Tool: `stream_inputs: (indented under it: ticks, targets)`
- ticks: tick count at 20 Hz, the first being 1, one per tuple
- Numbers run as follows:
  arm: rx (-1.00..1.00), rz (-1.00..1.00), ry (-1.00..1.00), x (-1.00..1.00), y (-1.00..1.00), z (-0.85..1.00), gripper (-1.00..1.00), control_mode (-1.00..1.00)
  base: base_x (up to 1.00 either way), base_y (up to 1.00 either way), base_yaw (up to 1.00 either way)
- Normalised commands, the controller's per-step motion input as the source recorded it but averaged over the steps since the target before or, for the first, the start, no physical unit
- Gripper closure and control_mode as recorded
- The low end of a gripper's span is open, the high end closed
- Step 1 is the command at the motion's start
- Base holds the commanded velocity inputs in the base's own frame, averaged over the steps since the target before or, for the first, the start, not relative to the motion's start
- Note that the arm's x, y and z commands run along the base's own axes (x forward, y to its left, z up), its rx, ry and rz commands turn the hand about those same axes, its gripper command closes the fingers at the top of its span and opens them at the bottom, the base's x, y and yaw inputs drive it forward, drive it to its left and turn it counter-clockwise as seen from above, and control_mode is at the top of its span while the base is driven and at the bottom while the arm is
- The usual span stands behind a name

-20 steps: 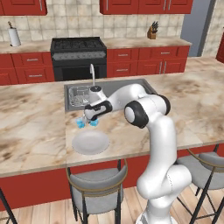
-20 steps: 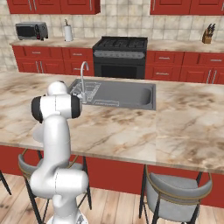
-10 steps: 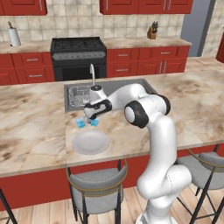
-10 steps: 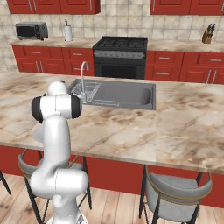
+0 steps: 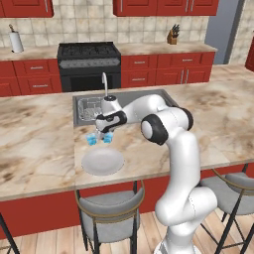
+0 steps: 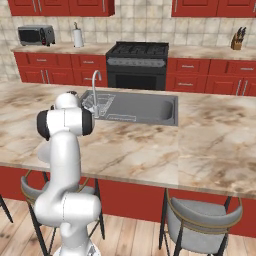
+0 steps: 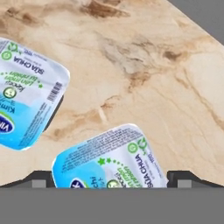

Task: Place two yogurt containers on each plate.

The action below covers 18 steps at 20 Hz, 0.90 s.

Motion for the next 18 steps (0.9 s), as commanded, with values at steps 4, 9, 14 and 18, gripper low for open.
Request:
stream_inputs:
  ticks: [4, 9, 14, 18]
  targets:
    - [-0.02, 0.05, 0.0, 0.0, 0.0, -0.3, -1.0, -1.0, 0.0, 0.0, 0.0]
    - [-0.02, 0.05, 0.0, 0.0, 0.0, -0.34, 1.0, -1.0, 0.0, 0.0, 0.0]
    - [0.0, 0.0, 0.0, -0.01, 0.0, 0.0, 1.0, -1.0, 0.0, 0.0, 0.0]
    - [0.01, -0.01, -0.04, -0.39, 0.0, 0.08, 1.0, -1.0, 0.0, 0.0, 0.0]
